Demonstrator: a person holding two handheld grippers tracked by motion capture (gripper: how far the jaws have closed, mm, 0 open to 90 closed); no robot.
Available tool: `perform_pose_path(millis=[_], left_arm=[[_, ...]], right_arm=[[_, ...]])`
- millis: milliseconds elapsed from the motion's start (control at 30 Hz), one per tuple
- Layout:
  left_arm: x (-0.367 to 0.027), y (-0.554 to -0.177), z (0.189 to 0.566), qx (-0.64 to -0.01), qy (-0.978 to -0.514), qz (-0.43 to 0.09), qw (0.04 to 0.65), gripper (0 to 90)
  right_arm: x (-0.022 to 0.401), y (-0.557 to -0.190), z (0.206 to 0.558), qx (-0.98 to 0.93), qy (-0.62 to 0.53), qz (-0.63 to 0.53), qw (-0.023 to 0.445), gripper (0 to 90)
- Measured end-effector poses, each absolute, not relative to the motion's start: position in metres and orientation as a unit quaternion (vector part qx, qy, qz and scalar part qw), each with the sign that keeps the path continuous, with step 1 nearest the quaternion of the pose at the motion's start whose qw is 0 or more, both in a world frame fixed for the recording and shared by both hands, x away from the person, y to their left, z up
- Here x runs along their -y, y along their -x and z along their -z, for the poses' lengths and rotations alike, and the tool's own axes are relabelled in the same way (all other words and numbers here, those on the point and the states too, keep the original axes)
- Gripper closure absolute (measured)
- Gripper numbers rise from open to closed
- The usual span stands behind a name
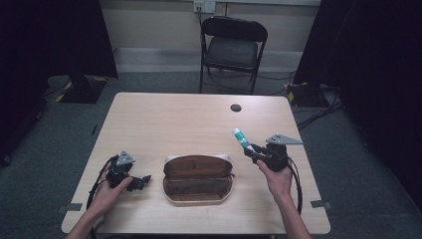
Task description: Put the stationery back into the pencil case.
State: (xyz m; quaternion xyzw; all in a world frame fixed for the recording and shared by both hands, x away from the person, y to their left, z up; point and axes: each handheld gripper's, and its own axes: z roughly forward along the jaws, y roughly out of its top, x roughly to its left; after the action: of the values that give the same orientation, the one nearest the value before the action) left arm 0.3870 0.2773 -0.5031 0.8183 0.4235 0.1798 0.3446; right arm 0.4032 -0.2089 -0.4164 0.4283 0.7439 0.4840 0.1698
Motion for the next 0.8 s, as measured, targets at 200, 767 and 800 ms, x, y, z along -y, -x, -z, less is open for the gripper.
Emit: perform_pose_path(millis=[200, 767, 800], left_arm=[[-0.278, -0.387, 0.503, -0.422, -0.819, -0.180, 0.344, 0.3], [-0.278, -0.386, 0.503, -0.424, -0.819, -0.179, 0.342, 0.3], [-0.278, -0.386, 0.503, -0.423, -0.819, -0.180, 0.343, 0.3]], right_arm=[[0.202, -0.397, 0.399, -0.745, -0.405, -0.501, 0.173, 65.7], [0.184, -0.375, 0.356, -0.758, -0.336, -0.537, 0.152, 65.7], [0.181, -0.373, 0.355, -0.761, -0.330, -0.538, 0.149, 65.7]])
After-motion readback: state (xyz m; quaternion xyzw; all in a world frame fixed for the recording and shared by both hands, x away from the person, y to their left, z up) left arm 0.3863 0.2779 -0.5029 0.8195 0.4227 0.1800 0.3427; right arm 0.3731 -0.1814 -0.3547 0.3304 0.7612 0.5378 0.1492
